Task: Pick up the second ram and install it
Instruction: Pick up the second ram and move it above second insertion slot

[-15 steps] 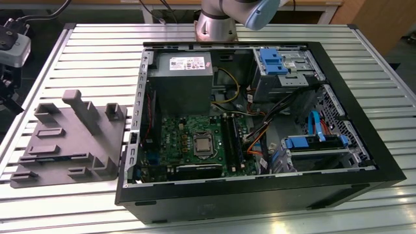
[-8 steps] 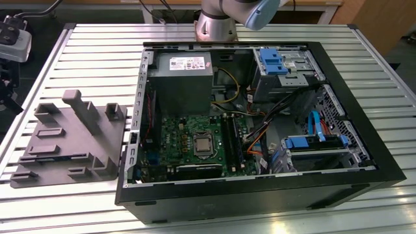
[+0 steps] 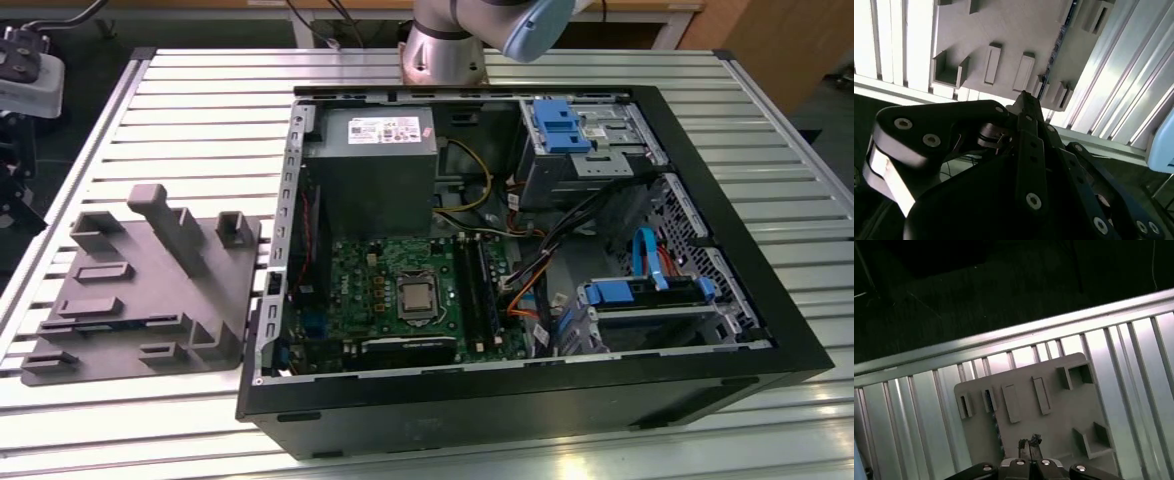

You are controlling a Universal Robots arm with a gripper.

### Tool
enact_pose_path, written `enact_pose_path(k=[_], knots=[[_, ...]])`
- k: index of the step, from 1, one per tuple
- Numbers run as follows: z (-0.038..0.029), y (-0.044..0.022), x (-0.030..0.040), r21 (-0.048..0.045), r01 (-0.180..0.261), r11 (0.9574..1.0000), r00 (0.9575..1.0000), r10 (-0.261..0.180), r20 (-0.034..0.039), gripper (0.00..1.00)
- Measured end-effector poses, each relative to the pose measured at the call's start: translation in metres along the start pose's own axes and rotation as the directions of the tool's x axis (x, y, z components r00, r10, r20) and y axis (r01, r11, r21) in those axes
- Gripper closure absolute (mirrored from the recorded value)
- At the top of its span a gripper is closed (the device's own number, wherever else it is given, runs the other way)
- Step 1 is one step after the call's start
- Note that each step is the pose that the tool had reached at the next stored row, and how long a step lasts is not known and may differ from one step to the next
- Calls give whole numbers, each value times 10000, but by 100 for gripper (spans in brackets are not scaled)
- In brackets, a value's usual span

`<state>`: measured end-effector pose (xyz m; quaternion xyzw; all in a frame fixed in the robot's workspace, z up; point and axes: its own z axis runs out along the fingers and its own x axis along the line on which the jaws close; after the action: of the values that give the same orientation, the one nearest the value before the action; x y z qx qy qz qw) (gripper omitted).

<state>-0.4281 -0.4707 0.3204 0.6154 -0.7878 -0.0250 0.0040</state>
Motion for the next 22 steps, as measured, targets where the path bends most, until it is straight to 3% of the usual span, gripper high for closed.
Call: enact_pose_path(k=[4,7,12,18,22], knots=[[1,0,0,-15,563,9984,9984,-563,-25,89],[1,0,0,-27,1011,9949,9949,-1011,-44,89],[3,0,0,-52,1806,9835,9835,-1807,-77,89],[4,0,0,-80,2620,9650,9650,-2621,-108,89],[4,0,0,-82,2669,9637,9636,-2670,-110,89]])
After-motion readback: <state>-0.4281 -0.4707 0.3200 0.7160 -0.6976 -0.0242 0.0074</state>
